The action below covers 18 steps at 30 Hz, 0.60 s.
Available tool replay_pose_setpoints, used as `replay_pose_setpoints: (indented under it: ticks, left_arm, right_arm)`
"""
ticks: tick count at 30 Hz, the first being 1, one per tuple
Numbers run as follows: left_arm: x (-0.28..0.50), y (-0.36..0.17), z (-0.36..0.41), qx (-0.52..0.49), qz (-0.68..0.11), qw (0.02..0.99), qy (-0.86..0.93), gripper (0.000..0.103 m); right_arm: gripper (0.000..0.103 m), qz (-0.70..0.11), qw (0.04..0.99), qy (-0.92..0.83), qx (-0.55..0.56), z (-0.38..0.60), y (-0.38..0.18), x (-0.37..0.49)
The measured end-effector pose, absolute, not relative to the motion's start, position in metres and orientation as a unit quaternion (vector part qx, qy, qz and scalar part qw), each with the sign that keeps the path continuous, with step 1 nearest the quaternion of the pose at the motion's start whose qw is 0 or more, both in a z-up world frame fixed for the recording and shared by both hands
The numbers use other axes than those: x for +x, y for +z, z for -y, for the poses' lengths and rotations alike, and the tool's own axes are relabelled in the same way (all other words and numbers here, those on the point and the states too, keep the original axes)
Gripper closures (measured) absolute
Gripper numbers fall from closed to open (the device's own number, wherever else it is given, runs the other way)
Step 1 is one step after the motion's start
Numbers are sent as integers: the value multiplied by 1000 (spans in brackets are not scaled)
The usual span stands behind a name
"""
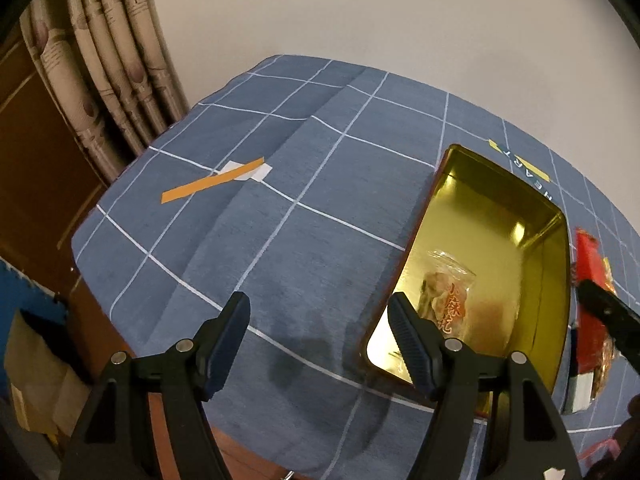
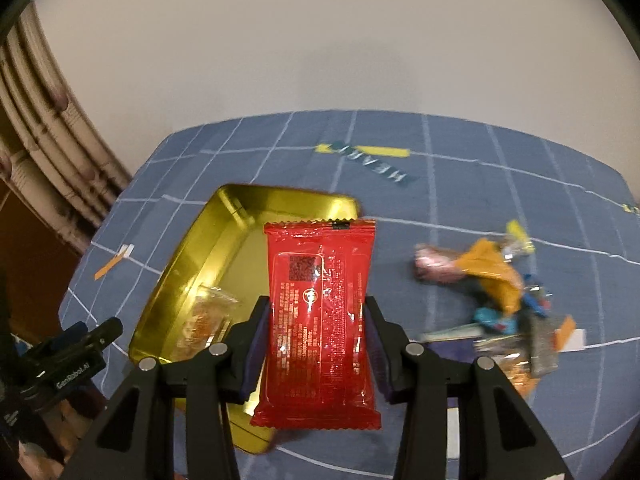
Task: Organize snacks
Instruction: 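Carry the red packet into the gold tin and open the right tool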
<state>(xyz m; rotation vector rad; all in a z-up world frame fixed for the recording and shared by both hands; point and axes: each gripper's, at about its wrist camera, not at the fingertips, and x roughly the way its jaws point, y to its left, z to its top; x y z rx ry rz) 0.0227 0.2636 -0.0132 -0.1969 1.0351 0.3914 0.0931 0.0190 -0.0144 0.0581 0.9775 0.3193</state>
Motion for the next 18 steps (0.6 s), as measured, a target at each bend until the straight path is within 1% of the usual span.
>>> replay_pose_setpoints:
  ticks: [12,18]
  left_arm:
    - [23,-17,-274,-109,-495,840,195,35]
    - [23,-18,-273,-110,-499,838,191,35]
  right_arm:
    - [58,-494,856,156,5,-82,-46,90]
    - [58,-512,845,155,-14,-89,-61,88]
